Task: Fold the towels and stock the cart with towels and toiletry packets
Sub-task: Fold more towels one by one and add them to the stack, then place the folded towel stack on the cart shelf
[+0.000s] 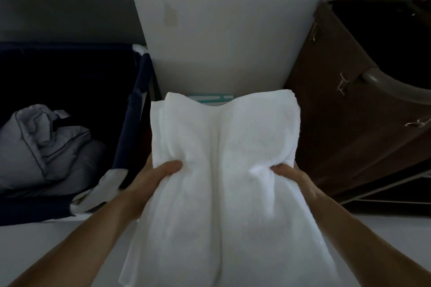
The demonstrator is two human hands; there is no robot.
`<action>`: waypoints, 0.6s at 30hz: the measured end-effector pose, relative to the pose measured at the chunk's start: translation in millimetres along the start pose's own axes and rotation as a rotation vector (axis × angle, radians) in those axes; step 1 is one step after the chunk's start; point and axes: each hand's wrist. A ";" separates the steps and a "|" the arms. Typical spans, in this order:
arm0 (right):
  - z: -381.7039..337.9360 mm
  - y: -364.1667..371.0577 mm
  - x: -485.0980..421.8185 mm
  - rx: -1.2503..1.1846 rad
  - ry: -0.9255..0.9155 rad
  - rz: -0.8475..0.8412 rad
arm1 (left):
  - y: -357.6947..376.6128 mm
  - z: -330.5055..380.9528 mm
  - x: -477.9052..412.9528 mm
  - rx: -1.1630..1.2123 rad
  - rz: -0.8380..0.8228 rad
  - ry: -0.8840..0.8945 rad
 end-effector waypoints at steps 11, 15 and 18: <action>-37.2 -4.0 115.9 -0.013 -0.245 0.124 | 98.3 77.3 105.4 -0.221 0.008 0.346; -29.3 -26.6 183.2 -0.037 -0.307 0.189 | 138.4 65.3 143.8 -0.212 -0.059 0.400; -16.0 -50.5 236.4 -0.049 -0.349 0.224 | 173.7 51.2 172.6 -0.221 -0.133 0.409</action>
Point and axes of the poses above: each hand's wrist, its own x-axis away from the middle knuckle, its own y-axis out of the palm, z = x × y, and after that the axes turned 3 degrees about x, right-handed
